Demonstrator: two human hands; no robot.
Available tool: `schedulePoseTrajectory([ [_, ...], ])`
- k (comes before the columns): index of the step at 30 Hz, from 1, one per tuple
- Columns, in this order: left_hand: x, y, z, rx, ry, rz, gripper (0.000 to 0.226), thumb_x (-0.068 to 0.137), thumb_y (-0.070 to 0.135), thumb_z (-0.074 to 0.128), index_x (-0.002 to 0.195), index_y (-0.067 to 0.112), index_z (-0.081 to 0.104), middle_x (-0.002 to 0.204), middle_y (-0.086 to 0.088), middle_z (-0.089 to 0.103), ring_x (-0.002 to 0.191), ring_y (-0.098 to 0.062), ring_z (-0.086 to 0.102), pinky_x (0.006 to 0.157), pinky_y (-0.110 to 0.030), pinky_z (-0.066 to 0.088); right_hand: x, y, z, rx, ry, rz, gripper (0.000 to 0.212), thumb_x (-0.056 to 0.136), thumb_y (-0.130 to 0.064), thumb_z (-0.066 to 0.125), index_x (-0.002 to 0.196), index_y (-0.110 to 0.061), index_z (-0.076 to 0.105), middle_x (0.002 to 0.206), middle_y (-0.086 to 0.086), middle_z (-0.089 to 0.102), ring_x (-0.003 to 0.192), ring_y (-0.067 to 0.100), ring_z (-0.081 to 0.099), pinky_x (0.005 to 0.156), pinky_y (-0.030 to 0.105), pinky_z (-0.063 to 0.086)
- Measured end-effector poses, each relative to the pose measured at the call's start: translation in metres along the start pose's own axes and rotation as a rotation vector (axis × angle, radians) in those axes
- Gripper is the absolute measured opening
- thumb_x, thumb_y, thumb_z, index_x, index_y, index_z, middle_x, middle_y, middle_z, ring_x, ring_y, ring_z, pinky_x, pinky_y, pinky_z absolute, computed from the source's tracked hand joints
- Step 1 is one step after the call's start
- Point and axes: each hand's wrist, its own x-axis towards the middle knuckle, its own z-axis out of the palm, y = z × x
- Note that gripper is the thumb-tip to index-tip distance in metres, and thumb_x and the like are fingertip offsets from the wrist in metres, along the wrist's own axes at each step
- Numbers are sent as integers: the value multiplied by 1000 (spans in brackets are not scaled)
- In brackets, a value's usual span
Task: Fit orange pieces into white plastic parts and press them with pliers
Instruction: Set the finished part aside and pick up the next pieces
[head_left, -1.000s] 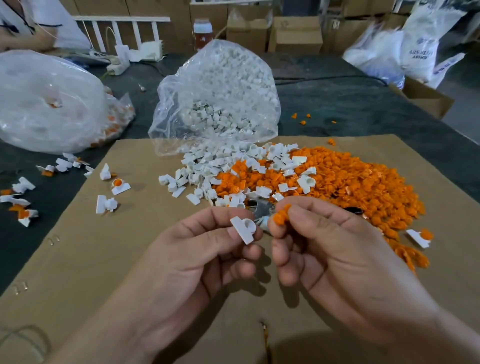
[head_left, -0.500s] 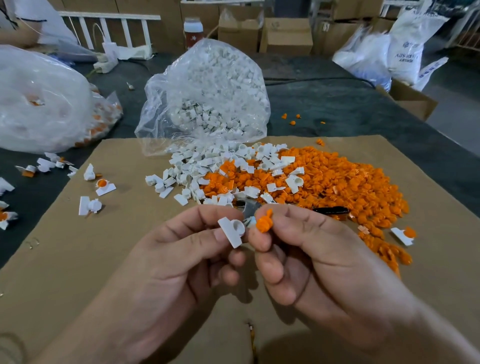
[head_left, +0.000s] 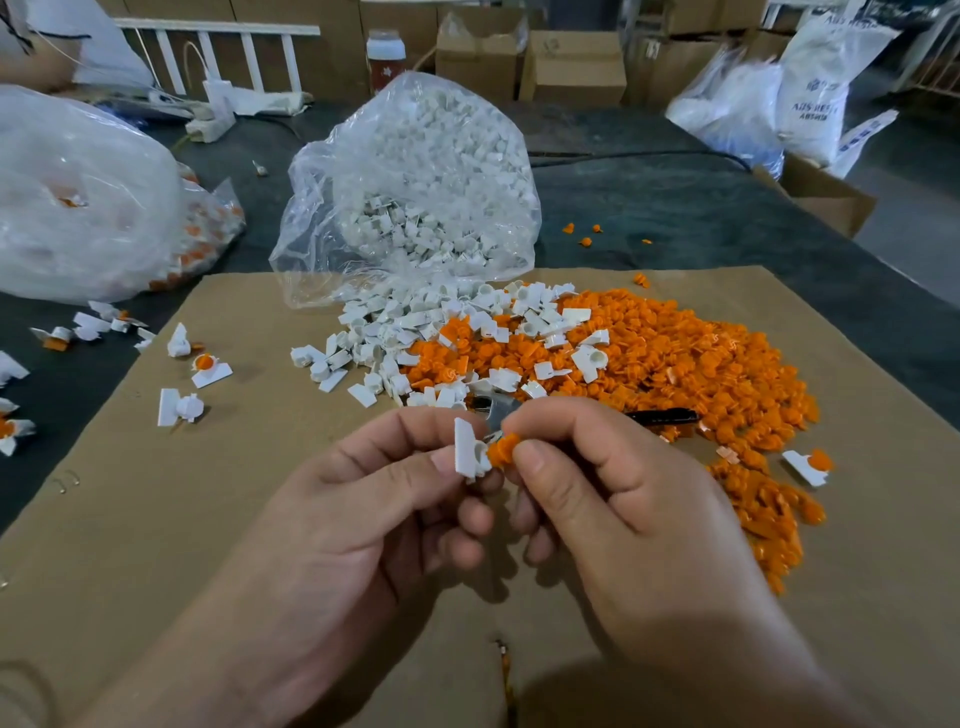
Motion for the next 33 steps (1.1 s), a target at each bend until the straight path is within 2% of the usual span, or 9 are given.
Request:
schedulePoseTrajectory([
  [3,0,-1,2,22,30,8,22,67,15,84,87,10,77,74,-16,67,54,-16,63,45,-24,53,-1,-1,0,-168,13,-103,12,96,-34,50,103,-41,58,85,-18,60,78,4,63,56,7,43],
  [5,0,-2,3,36,34,29,24,66,18,85,87,11,76,71,-15,67,54,-17,64,45,-24,54,0,-2,-1,-228,14,-141,11,97,-36,49,103,-40,58,86,-20,58,83,4,61,62,8,43],
  [10,0,-5,6,130,59,95,22,62,21,79,81,13,76,67,-15,64,54,-17,63,45,-23,52,1,-2,-1,-281,-7,-146,11,96,-37,48,101,-40,57,92,-20,57,92,1,58,72,13,44],
  [16,-1,-7,8,175,83,151,18,62,19,77,79,13,75,66,-15,65,51,-18,63,46,-22,52,1,-2,1,-267,11,-94,9,93,-38,49,97,-41,57,90,-20,57,90,-1,57,70,7,43],
  [20,-2,-6,9,129,36,154,37,55,31,95,80,13,76,64,-16,67,52,-17,65,48,-22,53,0,-3,1,-41,22,-42,10,91,-35,54,98,-38,61,88,-14,62,81,8,63,56,12,47],
  [22,-2,-5,9,135,22,161,45,51,37,97,82,13,76,65,-16,67,54,-17,66,49,-22,54,0,-4,2,-10,24,-46,10,91,-33,55,97,-38,63,87,-12,63,80,11,64,57,16,49],
  [26,-1,-6,13,120,79,176,22,58,21,85,76,13,76,64,-16,66,53,-18,66,47,-22,53,0,-2,5,-100,29,-65,9,91,-36,55,96,-40,61,93,-16,60,86,7,62,63,15,48],
  [31,-2,-5,15,237,102,182,23,55,3,86,71,15,76,61,-16,66,50,-20,66,47,-22,53,0,-1,7,-281,49,-151,6,95,-34,52,96,-36,57,91,-19,55,87,-1,57,65,8,43],
  [33,-2,-5,14,215,77,158,19,62,-3,74,73,12,76,62,-14,66,52,-20,67,50,-24,55,0,-2,7,-343,46,-186,10,95,-35,46,96,-32,56,95,-18,54,87,3,57,65,16,46],
])
